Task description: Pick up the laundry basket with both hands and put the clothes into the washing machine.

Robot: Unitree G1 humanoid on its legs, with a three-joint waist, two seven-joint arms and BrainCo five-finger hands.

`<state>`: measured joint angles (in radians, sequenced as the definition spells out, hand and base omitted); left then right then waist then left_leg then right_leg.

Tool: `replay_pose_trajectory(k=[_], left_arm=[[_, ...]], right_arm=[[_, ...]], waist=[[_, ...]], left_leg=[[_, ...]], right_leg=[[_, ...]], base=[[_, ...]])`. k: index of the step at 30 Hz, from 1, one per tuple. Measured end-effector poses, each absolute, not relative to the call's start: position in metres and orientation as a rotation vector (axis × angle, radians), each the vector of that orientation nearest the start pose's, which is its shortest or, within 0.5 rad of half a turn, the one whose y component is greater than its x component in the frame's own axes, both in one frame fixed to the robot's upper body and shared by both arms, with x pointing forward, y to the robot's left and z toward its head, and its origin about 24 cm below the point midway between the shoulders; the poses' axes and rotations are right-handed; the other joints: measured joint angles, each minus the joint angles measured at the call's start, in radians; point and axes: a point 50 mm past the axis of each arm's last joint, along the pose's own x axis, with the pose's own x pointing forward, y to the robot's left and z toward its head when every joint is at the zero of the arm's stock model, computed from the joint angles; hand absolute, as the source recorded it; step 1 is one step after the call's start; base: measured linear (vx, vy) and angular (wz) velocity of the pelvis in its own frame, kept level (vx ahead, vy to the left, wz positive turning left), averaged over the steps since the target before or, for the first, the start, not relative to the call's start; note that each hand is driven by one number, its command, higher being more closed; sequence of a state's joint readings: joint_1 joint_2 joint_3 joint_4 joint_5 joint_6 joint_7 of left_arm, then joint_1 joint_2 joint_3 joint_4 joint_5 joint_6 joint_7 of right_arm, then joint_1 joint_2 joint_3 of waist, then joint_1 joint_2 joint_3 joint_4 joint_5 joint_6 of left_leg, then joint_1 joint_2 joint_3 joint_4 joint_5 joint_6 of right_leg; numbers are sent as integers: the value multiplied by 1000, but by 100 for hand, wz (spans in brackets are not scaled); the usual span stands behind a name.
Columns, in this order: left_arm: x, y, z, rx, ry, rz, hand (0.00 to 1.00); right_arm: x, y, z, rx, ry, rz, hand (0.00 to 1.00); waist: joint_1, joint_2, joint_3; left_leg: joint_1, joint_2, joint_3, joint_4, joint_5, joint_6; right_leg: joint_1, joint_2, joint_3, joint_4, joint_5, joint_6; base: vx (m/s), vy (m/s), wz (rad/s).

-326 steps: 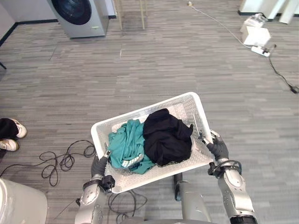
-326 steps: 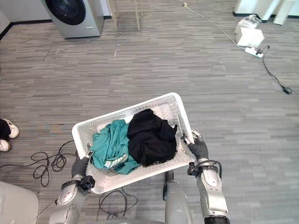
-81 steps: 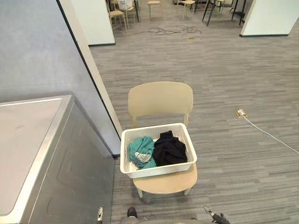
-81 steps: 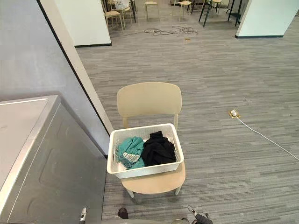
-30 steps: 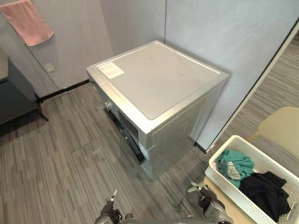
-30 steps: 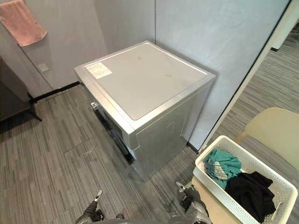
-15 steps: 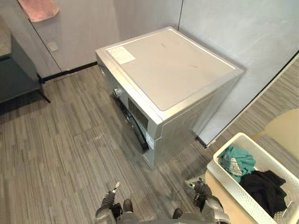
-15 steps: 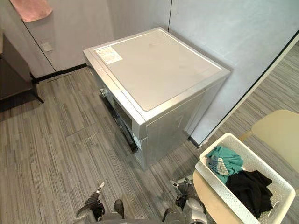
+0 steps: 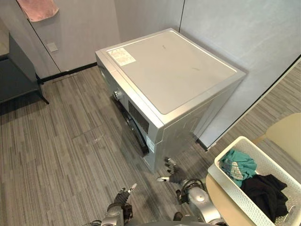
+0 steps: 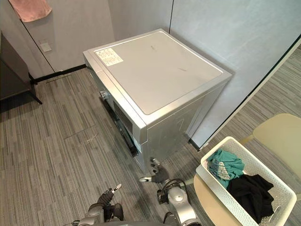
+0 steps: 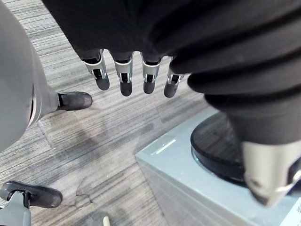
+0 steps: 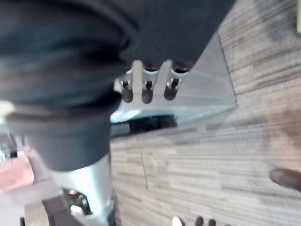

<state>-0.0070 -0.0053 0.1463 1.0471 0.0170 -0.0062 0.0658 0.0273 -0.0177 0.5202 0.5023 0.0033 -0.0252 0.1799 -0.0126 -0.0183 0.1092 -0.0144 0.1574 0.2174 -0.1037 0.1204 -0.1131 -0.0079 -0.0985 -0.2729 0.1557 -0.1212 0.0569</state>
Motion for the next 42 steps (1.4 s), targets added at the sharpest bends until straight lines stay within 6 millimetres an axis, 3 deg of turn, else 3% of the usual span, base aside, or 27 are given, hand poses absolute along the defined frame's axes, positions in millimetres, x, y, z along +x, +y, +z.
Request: replay_pose_trajectory(k=[5, 8, 13, 19, 24, 29, 31, 34, 35, 37, 39, 42], left_arm=[[136, 167, -153, -33, 1016, 180, 0], [141, 170, -150, -28, 997, 189, 0], [148, 176, -148, -25, 977, 223, 0], [160, 178, -142, -47, 935, 258, 0], [169, 179, -136, -86, 896, 296, 0], [178, 179, -131, -87, 865, 310, 0], [185, 181, -126, -91, 833, 314, 0], [191, 180, -122, -107, 808, 326, 0], [193, 181, -120, -106, 797, 333, 0], [196, 180, -118, -117, 785, 337, 0], [199, 179, -117, -128, 776, 340, 0], [200, 178, -116, -126, 774, 353, 0]], right_arm=[[174, -24, -90, -151, 600, 829, 0], [182, -22, -90, -204, 603, 858, 0], [204, -16, -76, -232, 531, 841, 0], [243, -3, -43, -156, 411, 728, 0], [286, 5, 4, -34, 266, 592, 0], [308, 9, 52, 108, 117, 534, 0], [318, 11, 84, 214, 28, 502, 0], [329, 6, 115, 301, -64, 460, 0], [334, 1, 140, 353, -146, 429, 0], [336, -8, 169, 416, -253, 385, 0], [334, -12, 186, 449, -331, 366, 0], [332, -11, 189, 469, -344, 338, 0]], waist=[[30, 5, 13], [31, 1, 39], [33, -11, 76], [50, -16, 133], [73, -18, 163], [87, -20, 198], [95, -22, 212], [112, -17, 236], [115, -14, 238], [121, -10, 248], [137, -7, 251], [140, -5, 253]], left_leg=[[-30, 3, -4, 0, 3, -1], [-38, 3, 2, 1, 6, 0], [-50, 3, 6, 1, 7, 1], [-63, 3, 7, 4, 7, 1], [-93, 4, 2, 9, 19, 6], [-118, 4, -24, 9, 23, 7], [-168, 3, -37, 52, 21, 8], [-196, 7, -51, 81, 16, 15], [-216, 12, -54, 87, 15, 15], [-225, 14, -59, 88, 15, 16], [-232, 16, -58, 89, 13, 19], [-241, 15, -59, 86, 16, 16]], right_leg=[[-32, 7, 15, 4, 5, -14], [-51, 12, 34, 3, 9, -19], [-66, 14, 54, -1, 12, -23], [-76, 15, 56, -5, 15, -21], [-87, 17, 55, -31, 37, -24], [-89, 19, 45, -40, 41, -22], [-106, 15, 30, -38, 42, -20], [-110, 17, 16, -37, 42, -20], [-124, 20, 6, -32, 42, -20], [-132, 22, 1, -26, 42, -20], [-143, 23, 2, -19, 41, -21], [-156, 22, 2, -12, 40, -21]], base=[[0, 1, 0], [30, 5, -3], [25, 7, -4], [4, 1, 1], [24, 8, 4], [-3, 15, 19], [-44, 9, 23], [-62, -4, 21], [-76, -8, 17], [-63, 0, 9], [-47, 4, 1], [-10, 2, 0]])
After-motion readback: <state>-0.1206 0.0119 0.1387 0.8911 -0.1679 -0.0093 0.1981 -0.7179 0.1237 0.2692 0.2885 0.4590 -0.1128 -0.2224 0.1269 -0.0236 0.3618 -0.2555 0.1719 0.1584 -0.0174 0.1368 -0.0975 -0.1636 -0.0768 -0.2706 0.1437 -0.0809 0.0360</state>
